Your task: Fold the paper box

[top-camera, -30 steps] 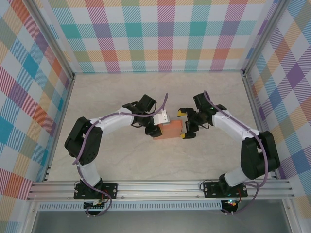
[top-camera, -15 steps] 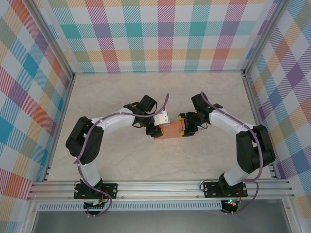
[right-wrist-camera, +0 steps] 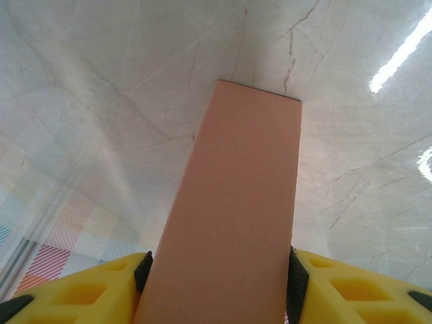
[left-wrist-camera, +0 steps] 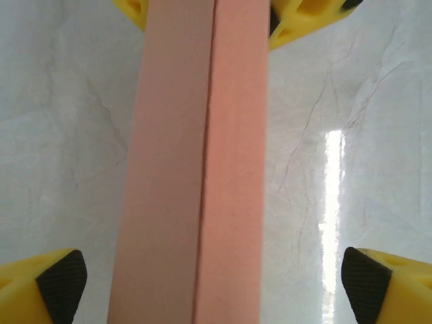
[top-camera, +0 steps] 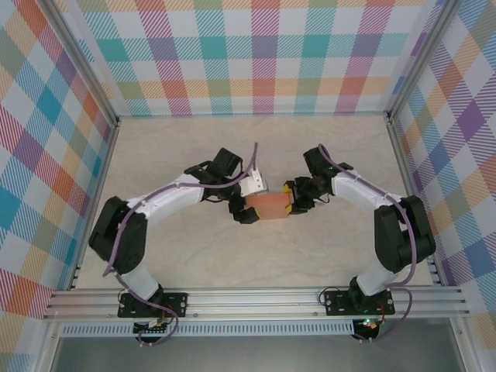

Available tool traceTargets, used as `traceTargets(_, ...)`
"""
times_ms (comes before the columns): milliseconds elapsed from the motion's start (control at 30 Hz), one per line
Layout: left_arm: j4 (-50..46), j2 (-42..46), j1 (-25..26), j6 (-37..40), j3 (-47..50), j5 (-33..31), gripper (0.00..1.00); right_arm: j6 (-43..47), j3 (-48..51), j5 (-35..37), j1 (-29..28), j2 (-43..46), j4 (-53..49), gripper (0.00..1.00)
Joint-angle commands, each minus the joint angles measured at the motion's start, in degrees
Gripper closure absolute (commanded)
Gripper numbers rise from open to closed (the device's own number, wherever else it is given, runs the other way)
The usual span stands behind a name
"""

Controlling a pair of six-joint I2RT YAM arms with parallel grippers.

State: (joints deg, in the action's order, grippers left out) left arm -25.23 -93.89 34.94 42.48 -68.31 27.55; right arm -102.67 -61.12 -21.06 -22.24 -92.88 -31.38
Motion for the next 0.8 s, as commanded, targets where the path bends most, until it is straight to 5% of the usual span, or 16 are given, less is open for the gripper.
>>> traceTargets(0, 3.02, 8.67, -2.47, -6.45, 1.9, 3.43, 0.0, -1.11, -1.84, 0.41, -0.18, -1.49, -3.06, 0.45)
traceTargets(200, 14.57, 21.64, -7.97, -24.81, 10.9, 2.27, 0.0, -0.96, -2.25, -0.44, -0.1, -2.87, -2.92, 0.37)
traceTargets(400, 21.52, 27.09, -13.59, -53.25, 21.34, -9.34, 0.0, -0.38, -3.45, -1.61, 0.16, -4.05, -2.74, 0.24)
traceTargets(533, 23.51, 25.83, -13.76, -56.14, 24.49, -1.13, 0.0, 3.69, -5.74, -3.33, 0.94, -4.65, -5.24, 0.14)
traceTargets(767, 28.01, 27.52, -13.41, -55.19, 29.41, 0.31, 0.0, 25.66, -12.86, -4.46, 4.6, -3.84, -18.63, 0.0)
